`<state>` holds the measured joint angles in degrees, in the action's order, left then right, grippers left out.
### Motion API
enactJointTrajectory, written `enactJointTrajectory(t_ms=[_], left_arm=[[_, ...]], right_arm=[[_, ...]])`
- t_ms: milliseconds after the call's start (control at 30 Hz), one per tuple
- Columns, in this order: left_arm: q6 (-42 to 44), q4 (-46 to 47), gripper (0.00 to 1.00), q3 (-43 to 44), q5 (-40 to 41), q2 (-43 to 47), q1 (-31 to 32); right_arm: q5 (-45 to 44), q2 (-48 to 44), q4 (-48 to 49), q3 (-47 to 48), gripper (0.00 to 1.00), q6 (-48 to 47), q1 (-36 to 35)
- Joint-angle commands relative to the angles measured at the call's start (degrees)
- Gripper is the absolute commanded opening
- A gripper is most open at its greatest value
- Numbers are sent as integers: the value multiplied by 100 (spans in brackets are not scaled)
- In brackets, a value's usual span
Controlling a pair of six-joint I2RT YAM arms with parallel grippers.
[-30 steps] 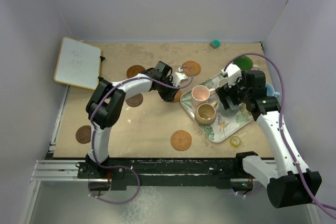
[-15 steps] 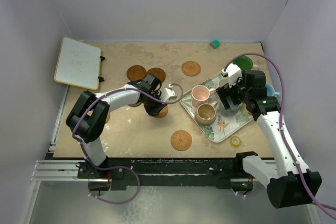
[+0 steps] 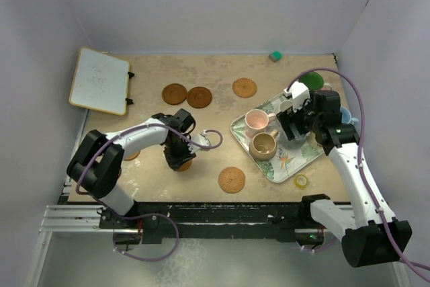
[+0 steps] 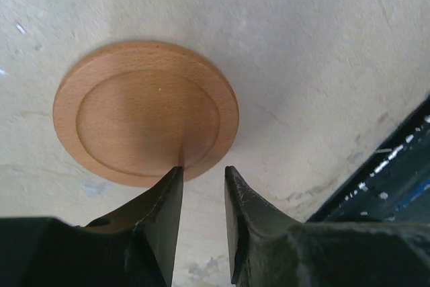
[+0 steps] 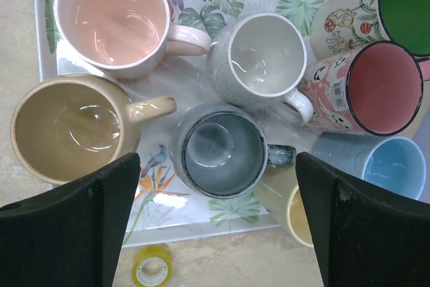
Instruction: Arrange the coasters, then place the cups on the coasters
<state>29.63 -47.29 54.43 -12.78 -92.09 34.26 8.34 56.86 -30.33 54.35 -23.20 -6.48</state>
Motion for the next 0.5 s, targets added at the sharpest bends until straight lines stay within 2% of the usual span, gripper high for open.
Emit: enactJointTrajectory(t_ms=[0, 167, 400, 467], left_arm=[[281, -539, 31, 203, 117, 525, -11], [242, -445, 39, 1070, 21, 611, -103], [-283, 198, 44, 2341, -170, 79, -370], [-498, 342, 44, 2580, -256, -78, -482]], right_arm=[[-112, -36, 50, 252, 100, -49, -27], [-49, -35, 40, 252, 100, -21, -29], [72, -31, 119, 257, 100, 132, -29], [194, 55, 123, 534, 100, 269, -33]])
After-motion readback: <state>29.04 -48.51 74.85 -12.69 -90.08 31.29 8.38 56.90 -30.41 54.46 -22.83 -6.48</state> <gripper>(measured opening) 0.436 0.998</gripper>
